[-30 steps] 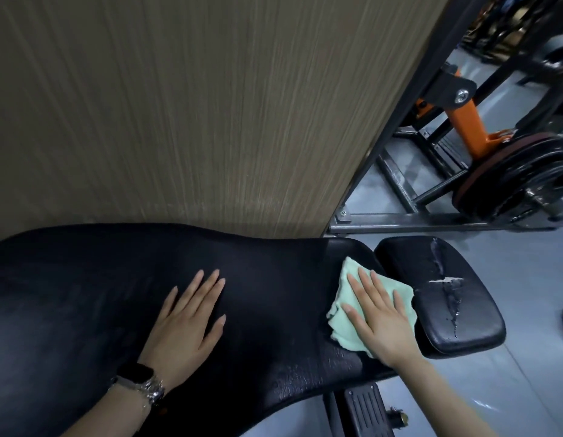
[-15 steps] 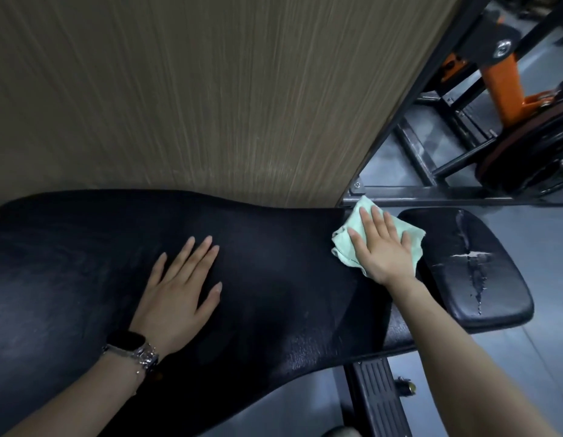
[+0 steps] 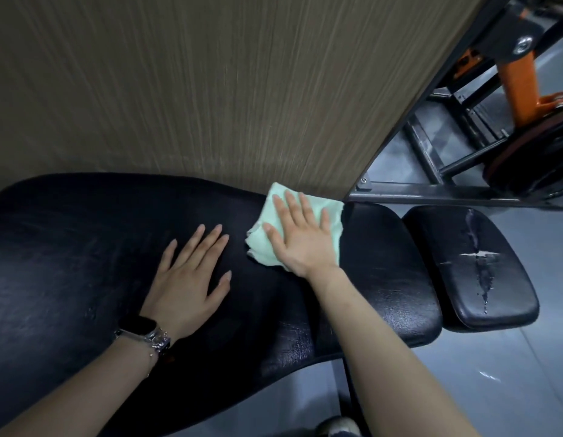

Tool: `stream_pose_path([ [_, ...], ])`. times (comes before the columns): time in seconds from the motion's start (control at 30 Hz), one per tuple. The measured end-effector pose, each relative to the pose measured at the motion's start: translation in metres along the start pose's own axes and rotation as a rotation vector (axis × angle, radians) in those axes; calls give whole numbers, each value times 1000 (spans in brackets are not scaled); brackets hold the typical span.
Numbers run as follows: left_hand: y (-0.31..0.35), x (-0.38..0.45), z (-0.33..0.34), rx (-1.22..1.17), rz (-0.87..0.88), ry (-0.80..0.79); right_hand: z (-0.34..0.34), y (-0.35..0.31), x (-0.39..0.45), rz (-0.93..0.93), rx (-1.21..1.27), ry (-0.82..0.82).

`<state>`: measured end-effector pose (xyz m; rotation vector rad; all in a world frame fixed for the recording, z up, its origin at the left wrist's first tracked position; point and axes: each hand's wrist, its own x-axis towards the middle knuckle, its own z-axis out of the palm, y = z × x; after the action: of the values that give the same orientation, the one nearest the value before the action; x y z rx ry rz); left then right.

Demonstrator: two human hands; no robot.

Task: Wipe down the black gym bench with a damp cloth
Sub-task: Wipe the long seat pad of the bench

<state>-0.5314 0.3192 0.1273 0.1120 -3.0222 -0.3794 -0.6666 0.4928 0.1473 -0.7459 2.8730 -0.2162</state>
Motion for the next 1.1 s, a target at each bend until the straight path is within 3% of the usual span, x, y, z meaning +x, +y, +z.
stream_pose_path([
  [0.3,-1,-1,-1,-33,-85,57,17,-58,2,-127,-29,5],
  [0.5,-5,-9,-1,-24,-73,45,10,-33,2,-174,18,-23],
  [0.83,-19,-22,-8,-3,-10,-18,-15,80,-31,82,-8,2],
  [1.1,-55,-45,-23,65,82,-91,-27,124,-60,301,41,-4],
])
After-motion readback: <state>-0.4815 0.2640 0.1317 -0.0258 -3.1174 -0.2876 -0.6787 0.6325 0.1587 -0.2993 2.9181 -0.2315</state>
